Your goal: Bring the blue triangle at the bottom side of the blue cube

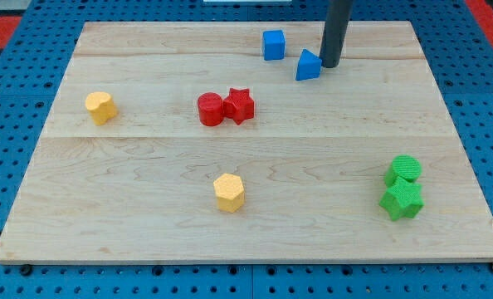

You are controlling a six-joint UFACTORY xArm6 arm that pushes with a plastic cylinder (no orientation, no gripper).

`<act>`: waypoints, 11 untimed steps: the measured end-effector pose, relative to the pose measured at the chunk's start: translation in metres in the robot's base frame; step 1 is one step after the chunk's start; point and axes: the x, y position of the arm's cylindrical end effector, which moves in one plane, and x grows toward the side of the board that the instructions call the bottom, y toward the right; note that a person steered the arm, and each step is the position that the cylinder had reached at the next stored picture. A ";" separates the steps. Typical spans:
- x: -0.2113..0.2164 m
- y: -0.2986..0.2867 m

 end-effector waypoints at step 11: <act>0.014 -0.091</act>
